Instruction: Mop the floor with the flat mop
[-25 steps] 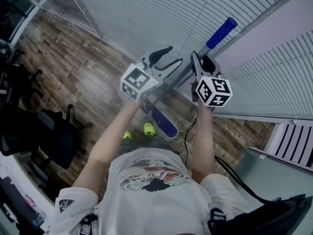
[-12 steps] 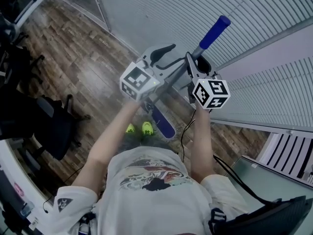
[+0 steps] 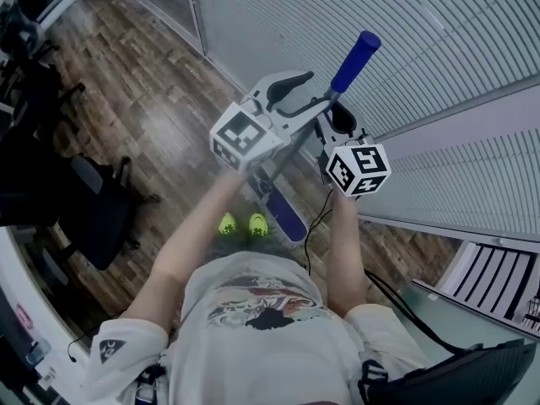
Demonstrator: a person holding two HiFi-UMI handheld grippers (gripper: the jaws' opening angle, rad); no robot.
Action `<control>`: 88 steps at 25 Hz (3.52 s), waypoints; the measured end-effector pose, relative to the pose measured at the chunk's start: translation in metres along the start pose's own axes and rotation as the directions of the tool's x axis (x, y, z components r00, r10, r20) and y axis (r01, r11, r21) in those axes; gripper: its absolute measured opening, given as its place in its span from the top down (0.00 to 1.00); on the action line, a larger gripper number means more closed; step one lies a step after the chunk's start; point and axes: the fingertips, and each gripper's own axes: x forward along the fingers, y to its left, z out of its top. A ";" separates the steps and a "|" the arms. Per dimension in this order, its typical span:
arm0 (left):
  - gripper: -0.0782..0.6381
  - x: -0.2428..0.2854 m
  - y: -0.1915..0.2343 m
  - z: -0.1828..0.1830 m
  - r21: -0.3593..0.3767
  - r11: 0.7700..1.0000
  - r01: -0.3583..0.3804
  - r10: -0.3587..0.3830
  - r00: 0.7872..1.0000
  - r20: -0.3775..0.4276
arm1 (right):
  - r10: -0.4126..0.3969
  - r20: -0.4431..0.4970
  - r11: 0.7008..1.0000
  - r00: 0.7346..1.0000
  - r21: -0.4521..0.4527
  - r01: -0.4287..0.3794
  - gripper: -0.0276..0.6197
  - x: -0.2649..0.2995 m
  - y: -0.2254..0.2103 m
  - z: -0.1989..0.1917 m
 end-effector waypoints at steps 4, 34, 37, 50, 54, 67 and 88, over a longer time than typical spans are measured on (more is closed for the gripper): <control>0.63 -0.010 0.010 0.025 0.049 0.999 0.004 -0.006 1.000 0.029 | 0.055 -0.001 0.998 0.998 -0.037 -0.055 0.77 0.020 0.030 0.006; 0.72 -0.226 0.137 0.113 0.188 0.857 -0.480 0.476 0.877 0.071 | 0.605 -0.044 0.774 0.795 -0.203 -0.600 0.77 0.170 0.279 0.050; 0.73 -0.229 0.137 0.114 0.203 0.831 -0.518 0.516 0.854 0.065 | 0.647 -0.038 0.743 0.762 -0.192 -0.641 0.77 0.171 0.287 0.050; 0.73 -0.246 0.132 0.086 0.240 0.596 -0.767 0.791 0.612 -0.006 | 0.825 -0.019 0.553 0.565 -0.177 -0.814 0.77 0.162 0.303 0.022; 0.73 -0.247 0.117 0.084 0.249 0.551 -0.796 0.822 0.570 0.004 | 0.848 -0.018 0.518 0.530 -0.188 -0.834 0.77 0.148 0.305 0.015; 0.73 -0.223 0.049 0.075 0.320 0.503 -0.803 0.843 0.538 0.023 | 0.916 -0.042 0.382 0.398 -0.207 -0.901 0.77 0.082 0.291 -0.005; 0.74 -0.271 -0.099 0.050 0.294 0.504 -0.812 0.861 0.498 -0.102 | 0.898 -0.076 0.427 0.433 -0.083 -0.900 0.74 -0.042 0.338 -0.052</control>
